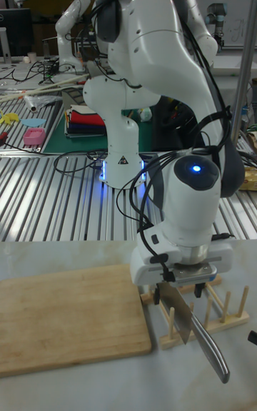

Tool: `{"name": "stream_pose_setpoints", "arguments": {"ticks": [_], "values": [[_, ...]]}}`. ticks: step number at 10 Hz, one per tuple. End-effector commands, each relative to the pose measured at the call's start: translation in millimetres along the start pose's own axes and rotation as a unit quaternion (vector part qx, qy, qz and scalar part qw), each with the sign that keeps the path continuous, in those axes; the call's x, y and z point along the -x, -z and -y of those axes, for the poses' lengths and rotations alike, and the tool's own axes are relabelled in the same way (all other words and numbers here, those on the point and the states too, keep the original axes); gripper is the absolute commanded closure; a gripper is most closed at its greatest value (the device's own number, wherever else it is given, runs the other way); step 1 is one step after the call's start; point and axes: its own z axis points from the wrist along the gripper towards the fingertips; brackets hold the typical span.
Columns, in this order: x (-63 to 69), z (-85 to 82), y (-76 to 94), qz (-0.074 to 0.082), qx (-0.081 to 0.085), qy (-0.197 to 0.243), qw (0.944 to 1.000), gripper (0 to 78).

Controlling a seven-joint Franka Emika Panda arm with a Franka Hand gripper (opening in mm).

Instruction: Put the knife on the cutting board

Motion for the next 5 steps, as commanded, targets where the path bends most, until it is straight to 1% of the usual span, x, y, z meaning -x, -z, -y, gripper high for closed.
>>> {"name": "stream_pose_setpoints", "arguments": {"ticks": [1, 2, 5], "values": [[0.6, 0.0, 1.0, 0.002, 0.001, 0.003, 1.0000, 0.1], [0.7, -0.1, 0.9, 0.002, 0.001, 0.003, 1.0000, 76.5], [0.7, -0.1, 0.9, 0.002, 0.001, 0.003, 1.0000, 76.5]]}}
